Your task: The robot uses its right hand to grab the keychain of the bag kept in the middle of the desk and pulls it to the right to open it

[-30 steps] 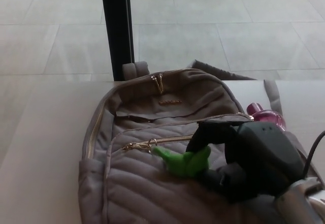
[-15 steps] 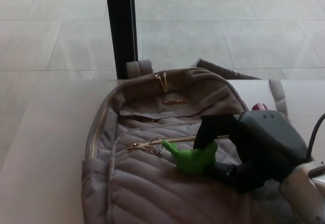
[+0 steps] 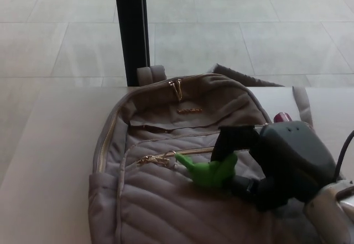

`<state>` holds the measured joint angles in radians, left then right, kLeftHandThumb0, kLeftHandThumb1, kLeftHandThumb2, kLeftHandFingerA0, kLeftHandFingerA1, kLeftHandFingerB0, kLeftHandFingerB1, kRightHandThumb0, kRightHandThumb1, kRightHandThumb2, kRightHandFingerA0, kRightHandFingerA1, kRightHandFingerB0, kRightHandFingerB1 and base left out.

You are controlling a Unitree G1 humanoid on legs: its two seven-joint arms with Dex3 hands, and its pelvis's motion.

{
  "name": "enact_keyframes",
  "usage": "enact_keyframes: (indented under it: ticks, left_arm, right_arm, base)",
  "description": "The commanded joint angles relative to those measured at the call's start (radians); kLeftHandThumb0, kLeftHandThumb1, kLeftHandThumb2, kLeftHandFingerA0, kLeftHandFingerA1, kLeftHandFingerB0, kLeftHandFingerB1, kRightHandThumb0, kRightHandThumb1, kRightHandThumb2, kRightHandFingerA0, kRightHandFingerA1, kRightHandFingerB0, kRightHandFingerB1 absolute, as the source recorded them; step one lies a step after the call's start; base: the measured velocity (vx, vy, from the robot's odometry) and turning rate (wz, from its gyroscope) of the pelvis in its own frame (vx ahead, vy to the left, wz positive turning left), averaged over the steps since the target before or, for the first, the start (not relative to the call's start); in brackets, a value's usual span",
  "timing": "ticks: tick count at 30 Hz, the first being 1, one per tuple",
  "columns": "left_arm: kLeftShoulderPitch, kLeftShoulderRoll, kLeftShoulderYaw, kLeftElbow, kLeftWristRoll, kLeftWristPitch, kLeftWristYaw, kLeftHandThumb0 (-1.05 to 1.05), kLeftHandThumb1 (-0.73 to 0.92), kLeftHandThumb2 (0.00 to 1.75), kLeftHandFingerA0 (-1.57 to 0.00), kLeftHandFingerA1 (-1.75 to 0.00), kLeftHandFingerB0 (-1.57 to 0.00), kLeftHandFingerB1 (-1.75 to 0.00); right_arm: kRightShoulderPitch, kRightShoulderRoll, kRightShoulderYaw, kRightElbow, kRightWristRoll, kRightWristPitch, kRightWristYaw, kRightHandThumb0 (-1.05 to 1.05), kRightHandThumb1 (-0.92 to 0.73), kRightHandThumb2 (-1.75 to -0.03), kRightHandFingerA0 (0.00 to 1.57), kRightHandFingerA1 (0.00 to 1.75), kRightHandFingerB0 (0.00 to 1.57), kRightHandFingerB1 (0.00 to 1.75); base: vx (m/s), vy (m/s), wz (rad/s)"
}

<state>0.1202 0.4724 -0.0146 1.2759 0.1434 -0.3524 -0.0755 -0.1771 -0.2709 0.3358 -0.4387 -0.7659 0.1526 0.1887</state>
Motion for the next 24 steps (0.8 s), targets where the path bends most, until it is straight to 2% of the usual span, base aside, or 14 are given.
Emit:
enact_keyframes:
  ticks: [1,3,4,7,8,11,14,17,18,20,21,24]
  left_arm:
    - [0.006,0.019,-0.009,0.004,0.025,-0.024,0.017,-0.76,0.84,0.65,-0.76,-0.66,-0.68,-0.46]
    - [0.005,0.021,-0.014,0.01,0.031,-0.028,0.021,-0.79,0.85,0.66,-0.71,-0.6,-0.67,-0.46]
    - [0.007,0.02,-0.003,0.007,0.016,-0.021,0.007,-0.79,0.85,0.65,-0.71,-0.58,-0.66,-0.46]
    - [0.013,0.022,0.003,0.003,0.012,-0.031,0.003,-0.8,0.85,0.65,-0.71,-0.62,-0.66,-0.46]
    - [0.015,0.026,-0.007,-0.003,0.024,-0.029,0.008,-0.79,0.87,0.66,-0.68,-0.59,-0.64,-0.45]
    - [0.018,0.03,-0.005,-0.011,0.021,-0.022,0.008,-0.78,0.86,0.66,-0.71,-0.62,-0.65,-0.46]
    - [0.019,0.031,-0.007,-0.014,0.022,-0.019,0.003,-0.78,0.86,0.66,-0.7,-0.62,-0.66,-0.46]
    - [0.011,0.026,-0.013,0.0,0.03,-0.006,0.019,-0.77,0.86,0.66,-0.7,-0.57,-0.64,-0.44]
    - [0.009,0.024,-0.006,0.005,0.022,-0.004,0.016,-0.77,0.85,0.66,-0.71,-0.57,-0.64,-0.45]
    - [0.011,0.024,-0.006,0.004,0.023,-0.009,0.019,-0.75,0.85,0.66,-0.72,-0.58,-0.65,-0.45]
    - [0.01,0.026,-0.008,0.006,0.026,-0.006,0.018,-0.77,0.86,0.66,-0.74,-0.6,-0.68,-0.45]
    - [0.018,0.028,-0.01,-0.002,0.026,-0.02,0.024,-0.79,0.86,0.66,-0.74,-0.62,-0.67,-0.45]
  right_arm:
    - [0.016,0.021,-0.026,0.021,-0.001,-0.042,-0.084,-0.29,-0.49,-1.28,1.0,1.75,0.73,1.75]
    - [-0.002,0.056,-0.06,0.01,0.03,-0.016,-0.085,-0.23,-0.5,-1.29,0.98,1.75,0.69,1.75]
    - [-0.029,0.062,-0.087,0.004,0.039,0.002,-0.066,-0.25,-0.51,-1.25,0.95,1.75,0.73,1.68]
    - [-0.067,0.066,-0.127,0.001,0.058,0.025,-0.035,-0.22,-0.48,-1.29,0.96,1.75,0.68,1.75]
    - [-0.094,0.06,-0.154,0.006,0.077,0.033,-0.023,-0.2,-0.43,-1.35,0.95,1.75,0.69,1.75]
    - [-0.147,0.049,-0.196,0.015,0.107,0.051,0.011,-0.21,-0.42,-1.35,0.95,1.75,0.69,1.73]
    - [-0.19,0.026,-0.245,0.034,0.134,0.047,0.021,-0.22,-0.44,-1.27,0.97,1.75,0.82,1.58]
    - [-0.209,-0.02,-0.28,0.057,0.15,0.02,0.03,-0.19,-0.45,-1.26,0.97,1.75,0.81,1.57]
    - [-0.208,-0.035,-0.288,0.065,0.155,0.009,0.028,-0.28,-0.45,-1.19,1.24,1.44,1.01,1.3]
    - [-0.205,-0.051,-0.298,0.073,0.169,-0.007,0.027,-0.28,-0.45,-1.19,1.25,1.44,1.02,1.29]
    - [-0.201,-0.065,-0.304,0.078,0.173,-0.01,0.033,-0.22,-0.37,-1.33,1.0,1.75,0.85,1.54]
    - [-0.181,-0.107,-0.32,0.09,0.19,-0.035,0.042,-0.21,-0.38,-1.32,0.98,1.75,0.85,1.55]
  base:
    - [0.0,0.0,0.0]
    - [0.0,0.0,0.0]
    - [0.0,0.0,0.0]
    - [0.0,0.0,0.0]
    - [0.0,0.0,0.0]
    - [0.0,0.0,0.0]
    - [0.0,0.0,0.0]
    - [0.0,0.0,0.0]
    - [0.0,0.0,0.0]
    - [0.0,0.0,0.0]
    - [0.0,0.0,0.0]
    - [0.0,0.0,0.0]
